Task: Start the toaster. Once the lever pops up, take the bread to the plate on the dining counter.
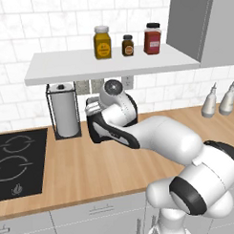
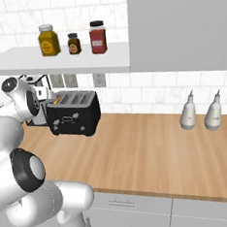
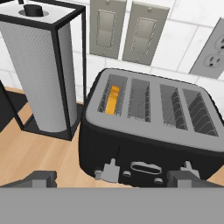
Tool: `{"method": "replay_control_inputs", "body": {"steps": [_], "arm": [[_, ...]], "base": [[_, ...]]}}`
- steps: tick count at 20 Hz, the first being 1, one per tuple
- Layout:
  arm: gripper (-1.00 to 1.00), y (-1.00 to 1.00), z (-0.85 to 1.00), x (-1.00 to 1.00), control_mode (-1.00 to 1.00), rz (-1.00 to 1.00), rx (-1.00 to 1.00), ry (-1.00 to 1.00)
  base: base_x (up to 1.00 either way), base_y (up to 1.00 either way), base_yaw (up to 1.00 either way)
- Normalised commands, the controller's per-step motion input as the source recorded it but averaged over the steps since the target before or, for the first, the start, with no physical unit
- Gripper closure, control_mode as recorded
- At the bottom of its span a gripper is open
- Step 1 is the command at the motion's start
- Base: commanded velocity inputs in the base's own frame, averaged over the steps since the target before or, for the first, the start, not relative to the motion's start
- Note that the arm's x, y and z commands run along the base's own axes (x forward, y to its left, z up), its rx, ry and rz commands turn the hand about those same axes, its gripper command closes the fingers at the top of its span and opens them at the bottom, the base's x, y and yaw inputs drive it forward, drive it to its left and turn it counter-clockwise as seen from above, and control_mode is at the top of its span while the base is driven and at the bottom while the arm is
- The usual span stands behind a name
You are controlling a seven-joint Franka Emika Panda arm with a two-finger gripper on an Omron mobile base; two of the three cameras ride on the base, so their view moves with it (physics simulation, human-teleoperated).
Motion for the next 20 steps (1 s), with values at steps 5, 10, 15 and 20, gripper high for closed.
{"method": "replay_control_inputs", "body": {"steps": [5,10,15,20], "arm": [[-1.0,0.0,0.0,0.0,-1.0,0.0,0.0,0.0],[-1.0,0.0,0.0,0.0,-1.0,0.0,0.0,0.0],[-1.0,0.0,0.0,0.0,-1.0,0.0,0.0,0.0],[-1.0,0.0,0.0,0.0,-1.0,0.0,0.0,0.0]], "base": [[0.0,0.0,0.0],[0.0,0.0,0.0],[0.0,0.0,0.0],[0.0,0.0,0.0]]}}
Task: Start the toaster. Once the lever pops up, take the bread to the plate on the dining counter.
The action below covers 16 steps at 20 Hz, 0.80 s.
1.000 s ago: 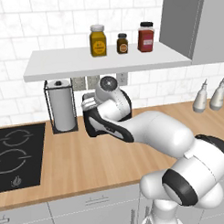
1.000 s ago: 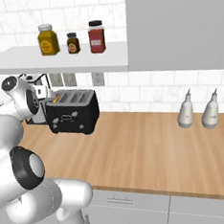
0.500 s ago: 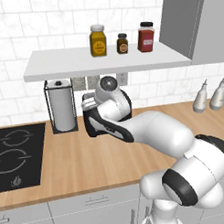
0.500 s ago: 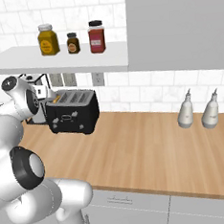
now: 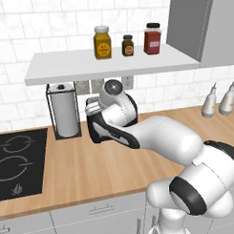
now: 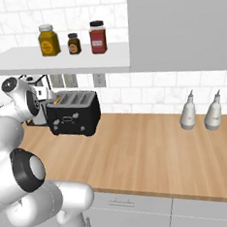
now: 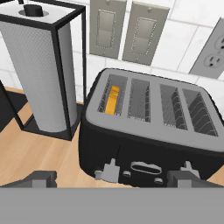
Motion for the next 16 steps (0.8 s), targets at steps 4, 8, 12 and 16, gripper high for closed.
{"method": "replay_control_inputs", "body": {"steps": [4,8,12,16], "arm": [[-1.0,0.0,0.0,0.0,-1.0,0.0,0.0,0.0],[-1.0,0.0,0.0,0.0,-1.0,0.0,0.0,0.0],[-1.0,0.0,0.0,0.0,-1.0,0.0,0.0,0.0],[-1.0,0.0,0.0,0.0,-1.0,0.0,0.0,0.0]], "base": [[0.0,0.0,0.0],[0.0,0.0,0.0],[0.0,0.0,0.0],[0.0,0.0,0.0]]}}
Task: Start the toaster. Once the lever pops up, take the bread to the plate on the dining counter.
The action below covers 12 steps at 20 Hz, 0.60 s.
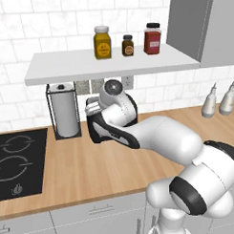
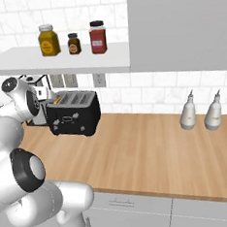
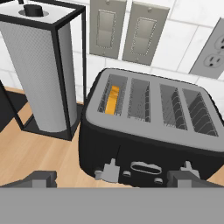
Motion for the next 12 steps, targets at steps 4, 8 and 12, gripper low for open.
{"method": "replay_control_inputs", "body": {"steps": [4,8,12], "arm": [[-1.0,0.0,0.0,0.0,-1.0,0.0,0.0,0.0],[-1.0,0.0,0.0,0.0,-1.0,0.0,0.0,0.0],[-1.0,0.0,0.0,0.0,-1.0,0.0,0.0,0.0]], "base": [[0.0,0.0,0.0],[0.0,0.0,0.0],[0.0,0.0,0.0]]}}
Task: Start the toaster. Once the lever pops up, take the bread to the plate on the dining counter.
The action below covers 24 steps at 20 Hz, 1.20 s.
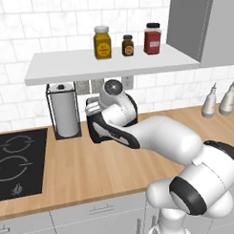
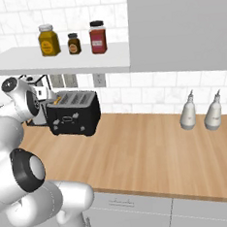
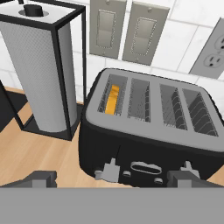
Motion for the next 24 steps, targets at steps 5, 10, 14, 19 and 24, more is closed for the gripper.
{"method": "replay_control_inputs", "body": {"steps": [5,10,14,19,24], "arm": [[-1.0,0.0,0.0,0.0,-1.0,0.0,0.0,0.0],[-1.0,0.0,0.0,0.0,-1.0,0.0,0.0,0.0],[-1.0,0.0,0.0,0.0,-1.0,0.0,0.0,0.0],[-1.0,0.0,0.0,0.0,-1.0,0.0,0.0,0.0],[-1.0,0.0,0.0,0.0,-1.0,0.0,0.0,0.0]], "base": [[0.0,0.0,0.0],[0.0,0.0,0.0],[0.0,0.0,0.0],[0.0,0.0,0.0],[0.0,0.0,0.0]]}}
